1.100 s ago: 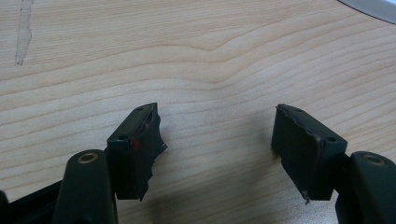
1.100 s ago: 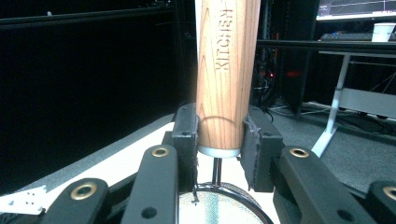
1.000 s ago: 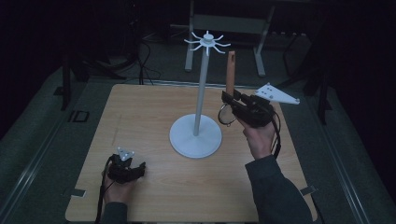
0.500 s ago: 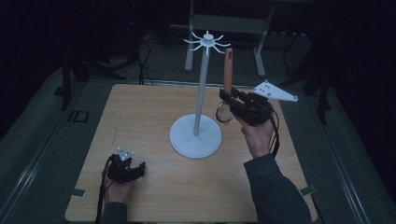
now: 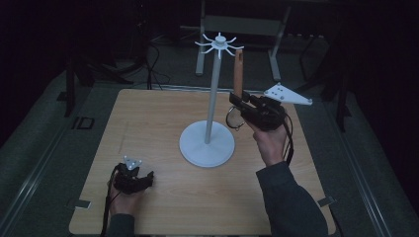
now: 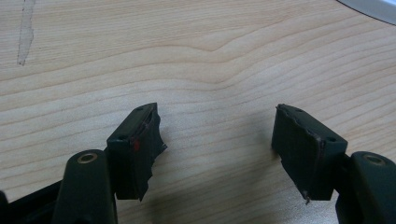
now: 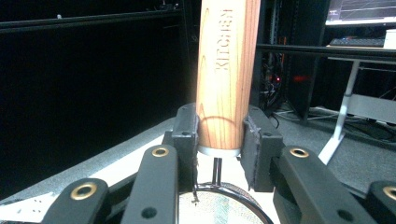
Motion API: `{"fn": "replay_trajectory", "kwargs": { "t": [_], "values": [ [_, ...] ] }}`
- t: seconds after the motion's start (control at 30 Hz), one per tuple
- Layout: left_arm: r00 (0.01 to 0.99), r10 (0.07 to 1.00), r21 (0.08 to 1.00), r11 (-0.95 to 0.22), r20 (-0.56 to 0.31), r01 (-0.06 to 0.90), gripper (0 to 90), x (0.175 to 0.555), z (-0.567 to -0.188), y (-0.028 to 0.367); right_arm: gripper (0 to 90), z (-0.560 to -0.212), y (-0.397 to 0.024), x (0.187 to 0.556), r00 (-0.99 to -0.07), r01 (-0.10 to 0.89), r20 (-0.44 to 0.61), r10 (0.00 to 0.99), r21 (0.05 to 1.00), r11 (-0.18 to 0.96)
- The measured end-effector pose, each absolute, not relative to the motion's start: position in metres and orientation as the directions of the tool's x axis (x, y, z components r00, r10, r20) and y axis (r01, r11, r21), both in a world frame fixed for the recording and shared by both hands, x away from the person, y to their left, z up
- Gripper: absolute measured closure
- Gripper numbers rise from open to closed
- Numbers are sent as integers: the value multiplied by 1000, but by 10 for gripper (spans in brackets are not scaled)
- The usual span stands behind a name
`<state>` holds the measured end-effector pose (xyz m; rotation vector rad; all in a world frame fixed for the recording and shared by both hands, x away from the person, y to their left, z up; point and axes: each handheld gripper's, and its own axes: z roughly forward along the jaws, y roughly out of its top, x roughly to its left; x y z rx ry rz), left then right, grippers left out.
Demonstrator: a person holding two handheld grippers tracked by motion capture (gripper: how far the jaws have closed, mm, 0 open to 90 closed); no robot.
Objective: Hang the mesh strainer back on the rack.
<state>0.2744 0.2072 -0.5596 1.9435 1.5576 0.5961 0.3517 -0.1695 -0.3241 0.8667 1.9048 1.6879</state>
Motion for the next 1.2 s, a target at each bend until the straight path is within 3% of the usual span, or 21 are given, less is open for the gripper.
{"fn": "replay_trajectory", "kwargs": {
  "t": [1.2],
  "values": [
    [220, 975, 676, -156, -10, 720, 327, 275, -560, 207, 694, -321, -161, 369, -717, 207, 102, 689, 976, 72]
  ]
}}
